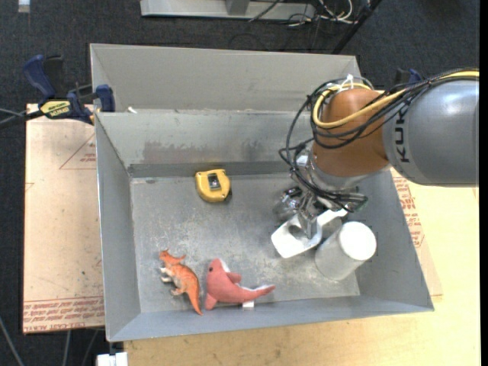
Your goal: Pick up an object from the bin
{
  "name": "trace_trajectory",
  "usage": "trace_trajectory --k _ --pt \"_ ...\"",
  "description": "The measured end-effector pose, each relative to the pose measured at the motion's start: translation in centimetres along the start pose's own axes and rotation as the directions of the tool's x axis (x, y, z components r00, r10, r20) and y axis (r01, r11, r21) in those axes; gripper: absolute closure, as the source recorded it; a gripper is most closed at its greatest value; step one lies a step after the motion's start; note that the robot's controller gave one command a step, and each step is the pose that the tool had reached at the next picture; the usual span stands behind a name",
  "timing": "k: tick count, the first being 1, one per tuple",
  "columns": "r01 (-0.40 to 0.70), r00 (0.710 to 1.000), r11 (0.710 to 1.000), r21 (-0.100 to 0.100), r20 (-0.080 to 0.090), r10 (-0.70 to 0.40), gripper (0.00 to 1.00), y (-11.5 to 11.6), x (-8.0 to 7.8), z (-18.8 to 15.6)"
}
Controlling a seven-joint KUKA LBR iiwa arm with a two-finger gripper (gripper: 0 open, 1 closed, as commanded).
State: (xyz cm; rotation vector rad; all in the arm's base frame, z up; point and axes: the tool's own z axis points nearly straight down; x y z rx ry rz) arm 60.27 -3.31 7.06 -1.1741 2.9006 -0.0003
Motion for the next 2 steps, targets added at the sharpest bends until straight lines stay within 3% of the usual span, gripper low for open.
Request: trace_trajectory --k 2 --pt "0.000 1.000 1.000 0.000 0.000 0.000 1.00 0.00 0.00 0.00"
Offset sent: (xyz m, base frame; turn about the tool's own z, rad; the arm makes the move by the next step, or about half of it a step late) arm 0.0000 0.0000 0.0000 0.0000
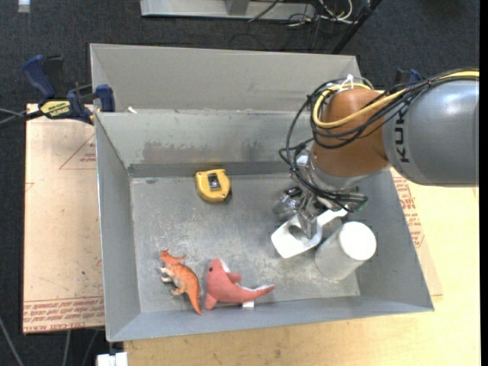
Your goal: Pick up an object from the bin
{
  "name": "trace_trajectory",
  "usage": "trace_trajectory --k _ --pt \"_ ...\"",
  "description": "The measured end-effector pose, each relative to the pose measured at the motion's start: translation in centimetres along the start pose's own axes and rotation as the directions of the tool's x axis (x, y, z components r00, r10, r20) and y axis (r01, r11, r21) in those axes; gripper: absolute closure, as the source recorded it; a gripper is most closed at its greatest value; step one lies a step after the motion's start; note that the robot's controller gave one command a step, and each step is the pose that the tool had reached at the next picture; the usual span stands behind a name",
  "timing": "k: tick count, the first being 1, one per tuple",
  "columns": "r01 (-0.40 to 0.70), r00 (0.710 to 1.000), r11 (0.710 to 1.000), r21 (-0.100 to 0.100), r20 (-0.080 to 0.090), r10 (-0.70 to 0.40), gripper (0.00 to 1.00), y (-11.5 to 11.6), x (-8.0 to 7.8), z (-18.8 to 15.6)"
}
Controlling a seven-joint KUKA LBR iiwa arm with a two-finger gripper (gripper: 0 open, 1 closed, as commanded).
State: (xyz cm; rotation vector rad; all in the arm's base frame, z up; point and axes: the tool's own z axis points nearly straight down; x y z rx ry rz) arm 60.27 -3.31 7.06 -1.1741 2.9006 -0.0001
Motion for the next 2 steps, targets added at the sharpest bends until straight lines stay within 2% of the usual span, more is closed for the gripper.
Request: trace_trajectory --k 2 --pt "0.000 1.000 1.000 0.000 0.000 0.000 1.00 0.00 0.00 0.00"
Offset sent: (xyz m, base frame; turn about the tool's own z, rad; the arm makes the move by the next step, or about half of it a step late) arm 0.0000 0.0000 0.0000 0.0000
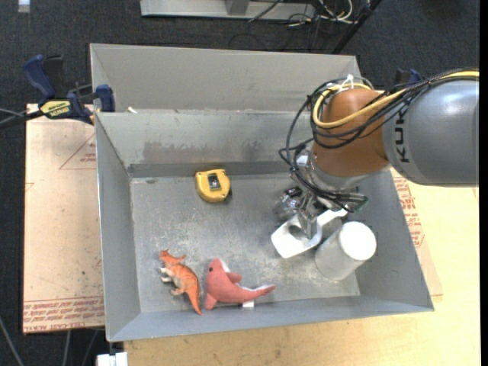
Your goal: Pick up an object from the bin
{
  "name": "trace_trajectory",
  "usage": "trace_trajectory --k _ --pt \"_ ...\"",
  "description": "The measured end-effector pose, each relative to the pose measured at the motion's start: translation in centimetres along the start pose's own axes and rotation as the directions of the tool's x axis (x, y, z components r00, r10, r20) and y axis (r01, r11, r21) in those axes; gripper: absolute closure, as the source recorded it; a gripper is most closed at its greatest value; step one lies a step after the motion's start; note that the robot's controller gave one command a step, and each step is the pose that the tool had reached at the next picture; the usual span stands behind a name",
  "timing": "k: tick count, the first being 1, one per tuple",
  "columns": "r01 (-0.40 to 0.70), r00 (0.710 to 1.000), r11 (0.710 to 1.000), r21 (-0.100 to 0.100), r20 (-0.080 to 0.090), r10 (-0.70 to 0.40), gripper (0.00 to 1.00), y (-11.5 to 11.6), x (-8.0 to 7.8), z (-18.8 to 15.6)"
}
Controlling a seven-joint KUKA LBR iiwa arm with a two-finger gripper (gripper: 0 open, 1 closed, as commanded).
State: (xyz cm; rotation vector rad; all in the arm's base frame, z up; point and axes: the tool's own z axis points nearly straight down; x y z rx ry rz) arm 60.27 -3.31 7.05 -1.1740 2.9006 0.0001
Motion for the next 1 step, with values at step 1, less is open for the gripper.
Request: trace_trajectory --k 1 --pt "0.000 1.000 1.000 0.000 0.000 0.000 1.00 0.00 0.00 0.00"
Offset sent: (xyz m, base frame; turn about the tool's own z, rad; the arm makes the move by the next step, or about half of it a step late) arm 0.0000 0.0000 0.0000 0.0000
